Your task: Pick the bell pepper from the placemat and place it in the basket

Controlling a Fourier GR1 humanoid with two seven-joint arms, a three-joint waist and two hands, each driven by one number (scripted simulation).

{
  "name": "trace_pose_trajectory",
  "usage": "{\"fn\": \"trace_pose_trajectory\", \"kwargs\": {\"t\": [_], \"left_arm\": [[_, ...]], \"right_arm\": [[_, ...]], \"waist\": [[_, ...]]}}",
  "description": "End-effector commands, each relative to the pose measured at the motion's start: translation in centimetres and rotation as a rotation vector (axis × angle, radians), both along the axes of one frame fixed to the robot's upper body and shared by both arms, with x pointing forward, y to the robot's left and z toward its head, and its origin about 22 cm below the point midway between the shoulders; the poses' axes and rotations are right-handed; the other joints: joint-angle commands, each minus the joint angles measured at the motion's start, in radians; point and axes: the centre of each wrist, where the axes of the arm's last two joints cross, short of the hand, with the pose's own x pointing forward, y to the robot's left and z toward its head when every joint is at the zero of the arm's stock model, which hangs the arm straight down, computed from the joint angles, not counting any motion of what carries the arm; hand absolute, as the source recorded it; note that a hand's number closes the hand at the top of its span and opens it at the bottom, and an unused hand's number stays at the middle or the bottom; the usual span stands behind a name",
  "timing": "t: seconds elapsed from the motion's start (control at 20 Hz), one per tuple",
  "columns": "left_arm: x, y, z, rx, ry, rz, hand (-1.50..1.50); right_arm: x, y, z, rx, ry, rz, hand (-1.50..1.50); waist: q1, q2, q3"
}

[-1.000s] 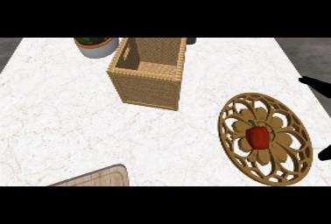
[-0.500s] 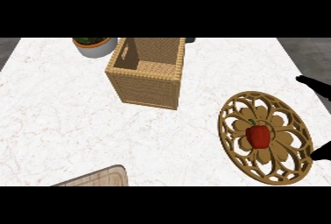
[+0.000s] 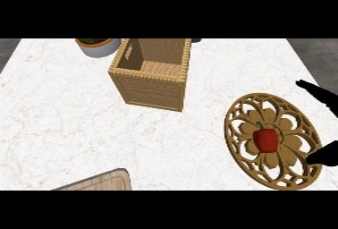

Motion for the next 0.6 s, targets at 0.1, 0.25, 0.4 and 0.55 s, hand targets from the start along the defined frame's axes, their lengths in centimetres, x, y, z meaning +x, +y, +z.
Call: {"fn": "trace_pose_trajectory", "kwargs": {"t": [0.1,0.25,0.4,0.55], "left_arm": [[10.8,-1.6,5.6,-0.075,-0.652,-0.028,0.0],[10.7,-1.8,5.6,-0.086,-0.66,-0.029,0.0],[10.9,-1.8,5.5,-0.084,-0.661,-0.031,0.0],[10.8,-1.8,5.4,-0.089,-0.664,-0.036,0.0]], "right_arm": [[-0.3,0.5,-1.0,0.004,-0.018,-0.01,-1.5],[-0.4,1.1,-1.5,0.019,-0.031,0.0,-1.5],[-0.6,1.7,-1.9,0.044,-0.04,0.021,-1.5],[-0.6,1.9,-1.9,0.057,-0.056,0.025,-1.5]], "waist": [[-0.023,-0.002,0.002],[-0.005,0.002,0.003],[-0.022,0.001,0.003],[-0.013,0.001,0.002]]}}
